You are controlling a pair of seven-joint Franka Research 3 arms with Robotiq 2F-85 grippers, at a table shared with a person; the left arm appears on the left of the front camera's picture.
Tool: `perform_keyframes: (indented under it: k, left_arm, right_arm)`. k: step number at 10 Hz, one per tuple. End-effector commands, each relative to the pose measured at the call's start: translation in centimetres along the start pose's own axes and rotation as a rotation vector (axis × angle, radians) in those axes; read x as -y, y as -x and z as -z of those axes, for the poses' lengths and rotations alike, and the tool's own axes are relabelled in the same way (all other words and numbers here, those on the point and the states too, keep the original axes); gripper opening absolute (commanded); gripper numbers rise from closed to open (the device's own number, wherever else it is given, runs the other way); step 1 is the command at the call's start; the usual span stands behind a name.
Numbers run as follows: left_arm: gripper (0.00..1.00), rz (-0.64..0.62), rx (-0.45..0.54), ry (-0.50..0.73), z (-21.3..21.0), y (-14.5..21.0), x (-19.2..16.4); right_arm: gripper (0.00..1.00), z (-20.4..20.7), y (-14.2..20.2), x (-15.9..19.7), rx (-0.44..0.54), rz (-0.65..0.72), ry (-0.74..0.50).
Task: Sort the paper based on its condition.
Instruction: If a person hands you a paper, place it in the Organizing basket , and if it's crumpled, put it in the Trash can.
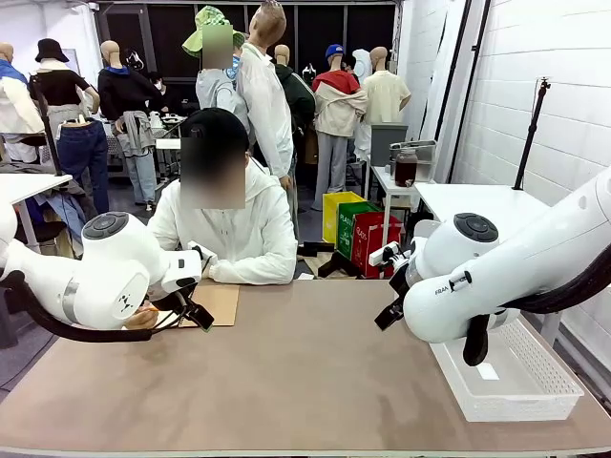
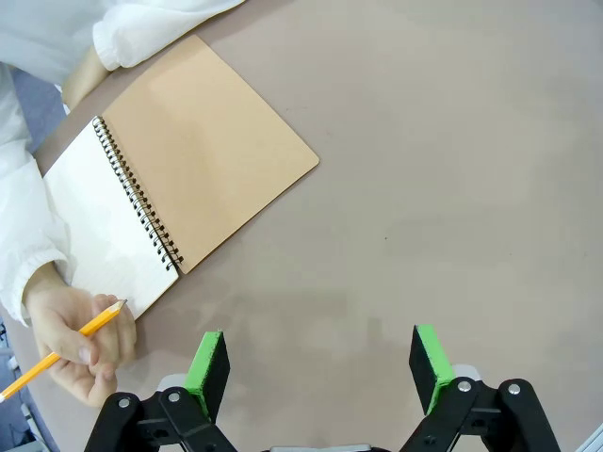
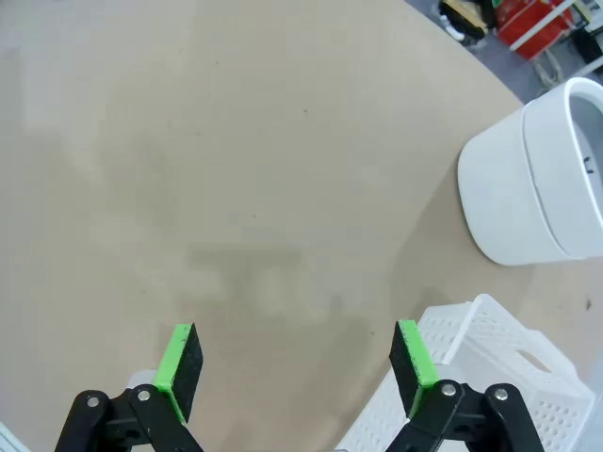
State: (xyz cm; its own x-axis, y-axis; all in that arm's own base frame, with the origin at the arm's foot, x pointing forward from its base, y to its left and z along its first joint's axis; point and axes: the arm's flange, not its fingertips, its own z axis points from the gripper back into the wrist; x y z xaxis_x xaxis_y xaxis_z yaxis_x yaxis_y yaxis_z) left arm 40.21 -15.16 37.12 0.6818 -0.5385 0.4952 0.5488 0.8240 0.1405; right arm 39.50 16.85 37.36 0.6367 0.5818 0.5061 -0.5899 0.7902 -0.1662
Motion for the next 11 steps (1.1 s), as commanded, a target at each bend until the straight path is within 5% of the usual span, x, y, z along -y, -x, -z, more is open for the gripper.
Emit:
perform_keyframes:
  k: [1, 8, 11]
  left_arm:
    - [1.0, -0.002, 0.0, 0.0, 0.0, 0.0, -0.1]
    - [1.0, -0.001, 0.002, -0.009, -0.4, -0.1, 0.1]
    - [1.0, -0.002, 0.031, -0.042, -4.4, -0.7, 0.4]
  right_arm:
    - [1.0, 0.0, 0.0, 0.0, 0.0, 0.002, 0.0]
    - [1.0, -0.5, -0.2, 0.2, 0.006, -0.005, -0.001]
    - [1.0, -4.0, -1.0, 0.9, 0.043, -0.019, -0.036]
